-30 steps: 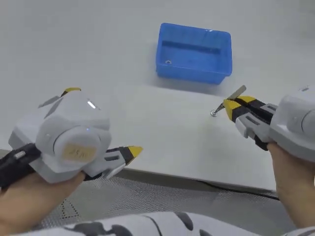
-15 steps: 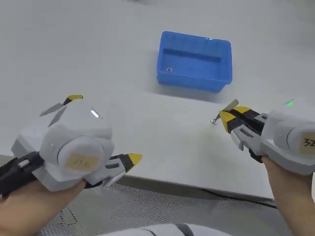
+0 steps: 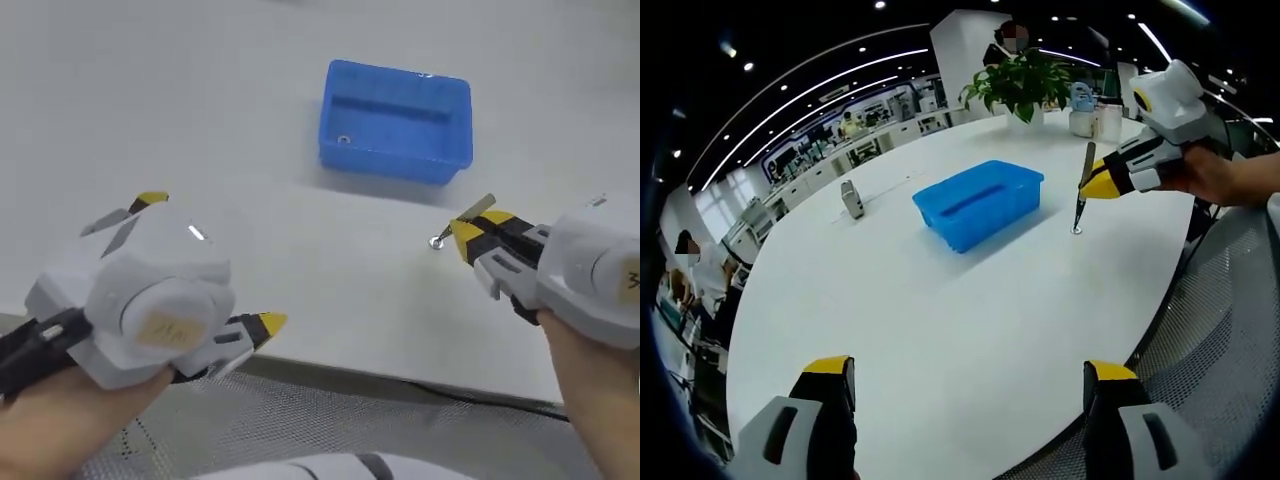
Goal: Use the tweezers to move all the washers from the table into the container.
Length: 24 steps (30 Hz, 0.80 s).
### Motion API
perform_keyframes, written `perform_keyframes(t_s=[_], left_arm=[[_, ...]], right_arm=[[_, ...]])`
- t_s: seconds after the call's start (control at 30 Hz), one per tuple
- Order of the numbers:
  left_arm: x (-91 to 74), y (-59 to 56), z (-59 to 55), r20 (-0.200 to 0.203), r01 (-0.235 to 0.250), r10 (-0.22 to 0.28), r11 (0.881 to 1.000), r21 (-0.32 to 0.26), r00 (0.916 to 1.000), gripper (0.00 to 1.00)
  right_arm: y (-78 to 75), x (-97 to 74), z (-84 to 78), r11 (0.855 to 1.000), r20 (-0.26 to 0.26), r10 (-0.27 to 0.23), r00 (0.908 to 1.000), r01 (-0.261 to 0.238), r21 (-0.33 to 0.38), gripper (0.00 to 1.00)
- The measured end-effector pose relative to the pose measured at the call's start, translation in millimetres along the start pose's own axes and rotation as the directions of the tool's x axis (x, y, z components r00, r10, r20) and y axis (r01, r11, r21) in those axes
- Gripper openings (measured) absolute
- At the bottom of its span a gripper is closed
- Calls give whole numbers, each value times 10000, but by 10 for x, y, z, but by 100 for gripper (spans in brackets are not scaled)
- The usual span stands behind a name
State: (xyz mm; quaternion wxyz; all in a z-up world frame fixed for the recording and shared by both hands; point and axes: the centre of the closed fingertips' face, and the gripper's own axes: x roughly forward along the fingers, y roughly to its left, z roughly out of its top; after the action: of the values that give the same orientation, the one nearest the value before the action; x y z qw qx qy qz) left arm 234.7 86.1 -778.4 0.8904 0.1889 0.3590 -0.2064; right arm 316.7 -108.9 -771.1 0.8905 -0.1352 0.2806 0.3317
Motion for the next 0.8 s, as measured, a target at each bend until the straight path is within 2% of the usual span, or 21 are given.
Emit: perform_keyframes(t_s=[0.8], left_arm=[[11,-5,-21,-113,9,-8,9999,148,9999,96]], right_arm=[[24,-4,-4,9992,-104,51,9999,-55,-386,1]])
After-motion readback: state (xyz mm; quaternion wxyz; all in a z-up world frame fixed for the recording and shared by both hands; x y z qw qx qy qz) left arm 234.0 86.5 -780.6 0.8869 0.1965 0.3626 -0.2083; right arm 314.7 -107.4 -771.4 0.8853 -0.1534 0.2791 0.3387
